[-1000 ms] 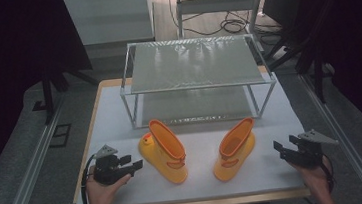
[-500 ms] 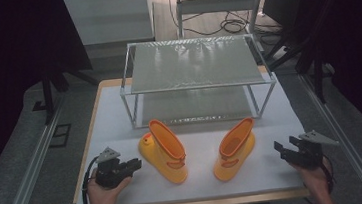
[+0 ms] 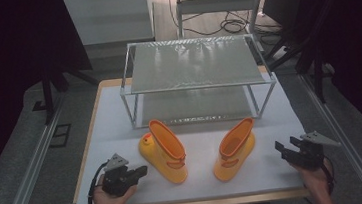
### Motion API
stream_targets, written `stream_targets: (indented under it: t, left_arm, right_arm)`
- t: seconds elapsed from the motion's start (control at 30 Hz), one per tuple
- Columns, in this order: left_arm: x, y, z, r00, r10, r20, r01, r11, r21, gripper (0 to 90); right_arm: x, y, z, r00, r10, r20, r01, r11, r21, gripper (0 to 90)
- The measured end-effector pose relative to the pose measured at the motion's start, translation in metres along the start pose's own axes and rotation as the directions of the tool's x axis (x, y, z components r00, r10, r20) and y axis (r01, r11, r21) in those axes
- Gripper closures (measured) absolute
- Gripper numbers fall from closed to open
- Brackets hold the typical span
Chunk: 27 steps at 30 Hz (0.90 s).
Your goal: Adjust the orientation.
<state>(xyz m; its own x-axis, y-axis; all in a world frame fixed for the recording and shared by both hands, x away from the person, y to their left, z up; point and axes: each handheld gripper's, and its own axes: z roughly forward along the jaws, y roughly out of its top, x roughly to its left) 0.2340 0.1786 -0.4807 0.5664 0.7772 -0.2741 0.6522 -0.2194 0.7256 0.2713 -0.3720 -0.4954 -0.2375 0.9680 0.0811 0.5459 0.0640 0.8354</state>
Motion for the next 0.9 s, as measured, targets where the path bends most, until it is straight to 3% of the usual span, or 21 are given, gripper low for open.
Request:
stream_targets:
  t: [0.07,0.17,0.3,0.57,0.63,0.67,0.7,0.77,0.9]
  left_arm:
    - [-0.012,-0.005,0.006,0.9996,0.021,0.018,-0.021,0.9996,0.017,89.8]
    - [-0.018,-0.009,0.007,0.9994,0.025,0.025,-0.026,0.9995,0.02,89.9]
    - [-0.04,-0.014,0.009,0.9979,0.033,0.056,-0.033,0.9995,-0.003,89.8]
    - [-0.079,-0.005,0.04,0.9903,0.081,0.113,-0.082,0.9966,0.003,89.5]
    - [-0.091,-0.004,0.046,0.9887,0.114,0.097,-0.114,0.9934,-0.004,89.4]
    - [-0.091,-0.004,0.046,0.9887,0.114,0.097,-0.114,0.9934,-0.004,89.4]
    - [-0.102,-0.004,0.054,0.9873,0.149,0.055,-0.149,0.9888,-0.014,89.4]
    - [-0.104,-0.003,0.056,0.988,0.147,0.047,-0.146,0.989,-0.02,89.7]
    - [-0.107,0.001,0.072,0.9882,0.152,-0.015,-0.153,0.9879,-0.028,87.2]
  right_arm:
    - [-0.001,-0.002,-0.001,1.0,0.007,0.002,-0.007,1.0,-0.005,35.9]
    - [-0.003,-0.002,-0.001,0.9998,0.017,0.0,-0.017,0.9998,0.0,36.2]
    - [-0.001,-0.002,0.0,0.9999,0.013,-0.004,-0.013,0.9999,-0.001,36.2]
    - [0.001,-0.003,0.002,0.9999,0.008,-0.01,-0.008,1.0,0.005,35.9]
    - [0.001,-0.003,0.002,0.9999,0.008,-0.012,-0.008,0.9999,0.007,36.0]
    - [0.001,-0.004,0.002,0.9999,0.008,-0.012,-0.007,0.9999,0.008,35.9]
    - [0.001,-0.004,0.003,0.9999,0.007,-0.011,-0.007,0.9999,0.01,36.0]
    - [0.002,-0.004,0.003,0.9999,0.011,-0.011,-0.01,0.9999,0.014,35.9]
    - [0.002,-0.004,0.003,0.9999,0.007,-0.011,-0.006,0.9999,0.009,35.8]
